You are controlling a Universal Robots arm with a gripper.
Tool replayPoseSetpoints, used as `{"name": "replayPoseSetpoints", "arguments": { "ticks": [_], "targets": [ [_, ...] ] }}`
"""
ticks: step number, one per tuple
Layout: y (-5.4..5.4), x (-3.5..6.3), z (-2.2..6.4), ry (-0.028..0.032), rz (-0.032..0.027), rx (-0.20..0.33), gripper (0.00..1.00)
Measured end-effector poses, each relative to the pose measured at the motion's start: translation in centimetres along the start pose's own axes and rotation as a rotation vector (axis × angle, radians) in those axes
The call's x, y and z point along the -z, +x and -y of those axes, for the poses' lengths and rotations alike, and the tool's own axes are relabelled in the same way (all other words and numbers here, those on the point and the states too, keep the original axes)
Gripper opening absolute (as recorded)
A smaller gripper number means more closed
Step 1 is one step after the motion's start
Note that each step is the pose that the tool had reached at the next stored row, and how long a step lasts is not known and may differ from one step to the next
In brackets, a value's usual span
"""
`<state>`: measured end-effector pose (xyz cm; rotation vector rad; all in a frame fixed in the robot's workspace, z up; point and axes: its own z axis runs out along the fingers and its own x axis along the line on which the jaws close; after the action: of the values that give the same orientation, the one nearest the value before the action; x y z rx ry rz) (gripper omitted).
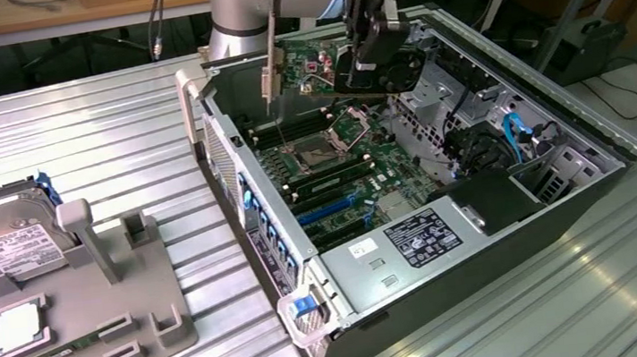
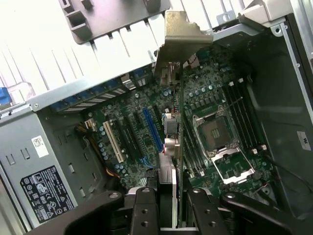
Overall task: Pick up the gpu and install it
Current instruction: 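Insert the gpu into the slot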
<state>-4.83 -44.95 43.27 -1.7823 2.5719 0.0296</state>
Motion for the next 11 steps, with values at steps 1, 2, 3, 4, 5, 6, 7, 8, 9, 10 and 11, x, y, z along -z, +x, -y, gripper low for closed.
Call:
{"name": "replayPoseSetpoints", "arguments": {
  "ticks": [1, 2, 3, 4, 5, 6, 7, 8, 9, 10, 11],
  "targets": [
    [0.00, 0.00, 0.00, -0.0002, -0.0002, 0.011, 0.27],
    [0.00, 0.00, 0.00, -0.0004, -0.0002, 0.021, 0.27],
    [0.00, 0.00, 0.00, -0.0007, -0.0003, 0.033, 0.27],
    [0.00, 0.00, 0.00, -0.0009, -0.0004, 0.043, 0.27],
    [0.00, 0.00, 0.00, -0.0011, -0.0005, 0.055, 0.27],
    [0.00, 0.00, 0.00, -0.0014, -0.0006, 0.067, 0.27],
    [0.00, 0.00, 0.00, -0.0018, -0.0008, 0.088, 0.27],
    [0.00, 0.00, 0.00, -0.0021, -0.0009, 0.100, 0.27],
    [0.00, 0.00, 0.00, -0.0024, -0.0010, 0.113, 0.27],
    [0.00, 0.00, 0.00, -0.0027, -0.0012, 0.130, 0.27],
    [0.00, 0.00, 0.00, -0.0030, -0.0013, 0.145, 0.27]
  ]
}}
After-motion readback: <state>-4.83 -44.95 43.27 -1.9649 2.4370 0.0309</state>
